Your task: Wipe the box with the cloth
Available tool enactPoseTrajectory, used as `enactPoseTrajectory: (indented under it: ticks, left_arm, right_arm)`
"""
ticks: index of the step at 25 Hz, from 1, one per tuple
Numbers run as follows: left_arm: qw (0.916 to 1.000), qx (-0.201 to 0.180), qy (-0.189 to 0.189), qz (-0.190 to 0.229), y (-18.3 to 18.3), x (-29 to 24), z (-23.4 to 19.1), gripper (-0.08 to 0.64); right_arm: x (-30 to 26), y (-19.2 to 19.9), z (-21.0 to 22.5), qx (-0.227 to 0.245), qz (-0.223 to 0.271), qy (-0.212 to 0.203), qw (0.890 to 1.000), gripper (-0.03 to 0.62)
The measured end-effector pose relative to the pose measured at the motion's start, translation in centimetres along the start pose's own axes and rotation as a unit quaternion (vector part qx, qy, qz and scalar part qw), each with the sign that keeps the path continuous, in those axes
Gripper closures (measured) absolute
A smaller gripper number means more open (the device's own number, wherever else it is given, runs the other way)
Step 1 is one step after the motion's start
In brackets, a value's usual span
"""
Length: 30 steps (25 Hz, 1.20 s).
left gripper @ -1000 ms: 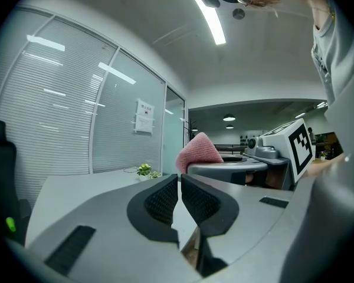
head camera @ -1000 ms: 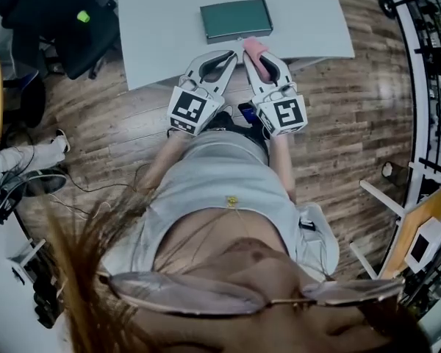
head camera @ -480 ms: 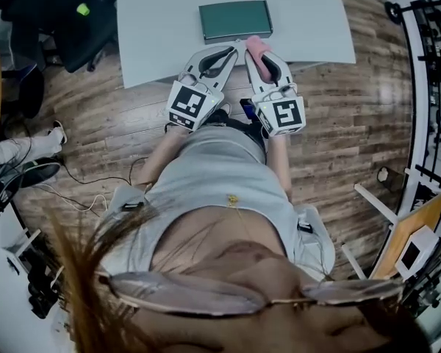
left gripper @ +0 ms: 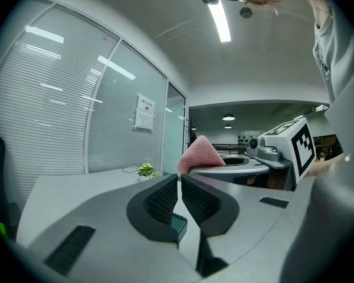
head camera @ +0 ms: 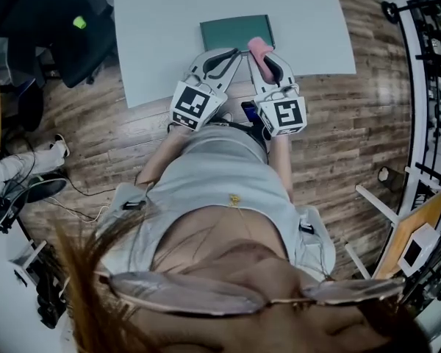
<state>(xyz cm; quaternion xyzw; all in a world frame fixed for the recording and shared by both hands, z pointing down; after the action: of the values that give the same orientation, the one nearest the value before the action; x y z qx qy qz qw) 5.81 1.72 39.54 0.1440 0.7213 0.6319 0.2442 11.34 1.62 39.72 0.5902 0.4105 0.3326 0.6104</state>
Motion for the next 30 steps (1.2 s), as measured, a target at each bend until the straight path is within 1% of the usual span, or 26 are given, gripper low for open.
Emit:
enactPoseTrajectory:
  ticks: [5,8,12,16,17,18,19,20,22,25,27,30]
  left_arm:
    - [0.9997,0.005,0.017,-0.015,0.6,-1.7,-2.5,0.518]
    - [0.9993,0.009,0.024,-0.025,1.1,-2.3,-3.9,0.518]
    - [0.9989,0.016,0.018,-0.040,2.2,-2.6,-6.1,0.517]
    - [0.9975,0.026,0.008,-0.066,4.1,-2.3,-8.7,0.515]
    - [0.9968,0.029,0.007,-0.074,4.6,-2.3,-9.3,0.511]
    - [0.9960,0.033,0.008,-0.082,5.3,-2.3,-9.8,0.492]
    - [0.9950,0.037,0.011,-0.092,6.0,-2.3,-10.2,0.460]
    - [0.9939,0.041,0.014,-0.101,6.7,-2.3,-10.5,0.449]
    - [0.9913,0.049,0.019,-0.121,8.2,-2.4,-11.2,0.445]
    - [0.9861,0.062,0.027,-0.151,10.6,-2.4,-11.7,0.421]
    - [0.9807,0.068,0.035,-0.180,12.4,-2.4,-11.8,0.396]
    - [0.9708,0.066,0.044,-0.226,15.3,-2.2,-11.9,0.378]
  right_arm:
    - [-2.6,0.5,1.5,0.004,-0.013,0.010,1.000,0.554]
    - [-4.1,1.1,2.4,0.007,-0.031,0.018,0.999,0.554]
    - [-5.8,2.3,4.2,0.004,-0.053,0.037,0.998,0.554]
    - [-7.6,4.2,6.2,-0.002,-0.092,0.059,0.994,0.554]
    - [-8.1,4.8,6.7,-0.003,-0.103,0.065,0.993,0.554]
    - [-8.6,5.3,7.1,-0.005,-0.114,0.071,0.991,0.554]
    - [-9.0,5.9,7.6,-0.006,-0.125,0.078,0.989,0.554]
    - [-9.3,6.5,8.1,-0.007,-0.137,0.085,0.987,0.554]
    - [-10.0,8.0,9.1,-0.006,-0.164,0.098,0.982,0.554]
    - [-10.8,10.3,10.4,-0.004,-0.210,0.116,0.971,0.554]
    - [-11.2,11.9,11.3,-0.005,-0.240,0.128,0.962,0.554]
    - [-11.7,14.0,12.5,-0.007,-0.276,0.143,0.950,0.554]
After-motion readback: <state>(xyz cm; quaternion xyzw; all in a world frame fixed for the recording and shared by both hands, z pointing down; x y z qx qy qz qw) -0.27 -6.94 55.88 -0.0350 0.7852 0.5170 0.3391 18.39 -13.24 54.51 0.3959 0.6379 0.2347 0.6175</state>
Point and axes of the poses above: the fingertips, and each gripper's own axes: x backward along the fingers, z to its right, y out of its underside, the point moved 2 cm from there along x, backward along the fingers, and after that the axes turned 8 degrees about y, right-handed, at the moved point
